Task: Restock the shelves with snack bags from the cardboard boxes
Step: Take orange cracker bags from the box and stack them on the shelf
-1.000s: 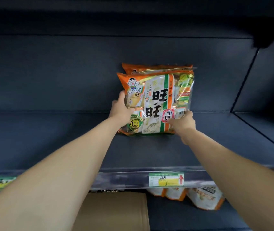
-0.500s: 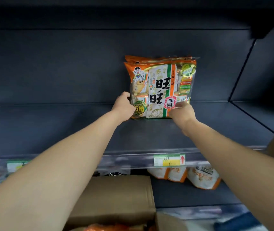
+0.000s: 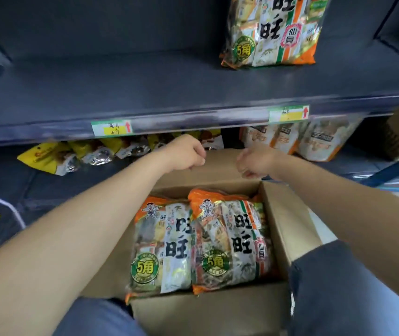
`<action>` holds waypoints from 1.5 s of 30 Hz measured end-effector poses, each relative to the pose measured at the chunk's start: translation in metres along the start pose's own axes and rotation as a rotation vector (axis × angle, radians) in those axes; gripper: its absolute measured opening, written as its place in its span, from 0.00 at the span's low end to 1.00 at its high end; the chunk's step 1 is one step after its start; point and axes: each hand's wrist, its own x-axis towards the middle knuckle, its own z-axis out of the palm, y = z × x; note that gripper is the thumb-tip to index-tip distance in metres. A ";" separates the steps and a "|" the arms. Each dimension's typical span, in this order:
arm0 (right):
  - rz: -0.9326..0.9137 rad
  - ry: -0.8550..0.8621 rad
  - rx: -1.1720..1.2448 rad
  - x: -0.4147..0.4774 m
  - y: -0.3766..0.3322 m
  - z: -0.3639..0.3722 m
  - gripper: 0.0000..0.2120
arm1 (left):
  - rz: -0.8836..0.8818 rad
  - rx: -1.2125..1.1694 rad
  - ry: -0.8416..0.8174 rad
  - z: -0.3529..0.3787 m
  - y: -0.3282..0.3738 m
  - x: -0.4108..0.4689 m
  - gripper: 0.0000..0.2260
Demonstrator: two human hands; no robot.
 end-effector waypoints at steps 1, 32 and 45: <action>0.057 -0.038 -0.055 -0.001 0.009 0.011 0.11 | -0.045 0.039 -0.027 0.007 -0.010 -0.004 0.10; 0.232 0.179 0.319 -0.049 0.076 0.015 0.31 | -0.106 -0.900 0.164 0.059 0.020 -0.026 0.09; -0.091 0.113 0.773 -0.066 0.012 -0.067 0.26 | 0.234 -1.406 0.214 -0.055 0.101 -0.018 0.10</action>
